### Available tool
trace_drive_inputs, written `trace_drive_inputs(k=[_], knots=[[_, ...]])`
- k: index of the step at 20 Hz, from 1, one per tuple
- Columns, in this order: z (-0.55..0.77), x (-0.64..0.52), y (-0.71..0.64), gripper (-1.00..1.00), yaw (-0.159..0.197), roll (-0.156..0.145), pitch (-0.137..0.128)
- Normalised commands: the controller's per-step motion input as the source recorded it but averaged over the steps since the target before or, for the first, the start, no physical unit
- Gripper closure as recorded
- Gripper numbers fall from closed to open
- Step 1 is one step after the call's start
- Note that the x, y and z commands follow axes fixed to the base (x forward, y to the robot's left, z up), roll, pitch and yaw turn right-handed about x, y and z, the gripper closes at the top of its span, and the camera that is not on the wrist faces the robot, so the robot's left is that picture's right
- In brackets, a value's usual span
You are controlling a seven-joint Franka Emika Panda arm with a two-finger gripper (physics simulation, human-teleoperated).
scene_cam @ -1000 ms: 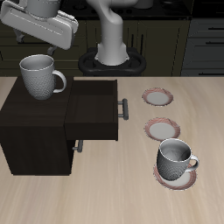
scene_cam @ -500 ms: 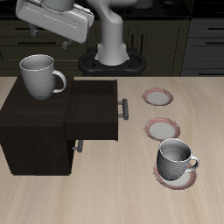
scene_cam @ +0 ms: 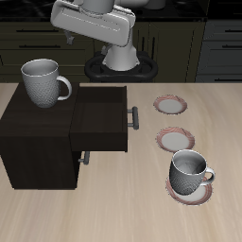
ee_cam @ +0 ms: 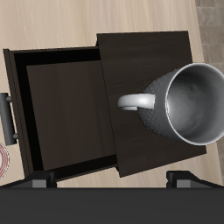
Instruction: Place the porcelain mug that is in the drawer onto the top of the cabinet and close the drawer
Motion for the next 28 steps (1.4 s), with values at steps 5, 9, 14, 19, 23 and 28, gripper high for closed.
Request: trace_drive_inputs(k=[5, 9, 14, 19, 23, 28], knots=[[0.00, 0.06, 0.63, -1.00, 0.023, 0.071, 0.000], [0.01, 0.12, 0.34, -1.00, -0.005, 0.027, -0.005], [-0.08, 0.08, 0.55, -1.00, 0.009, 0.065, 0.004], [-0.24, 0.21, 0.78, -1.00, 0.021, 0.102, 0.023], [-0.26, 0.08, 0.63, -1.00, 0.012, 0.058, 0.034], [-0.21, 0.07, 0.45, -1.00, 0.035, 0.063, 0.015]])
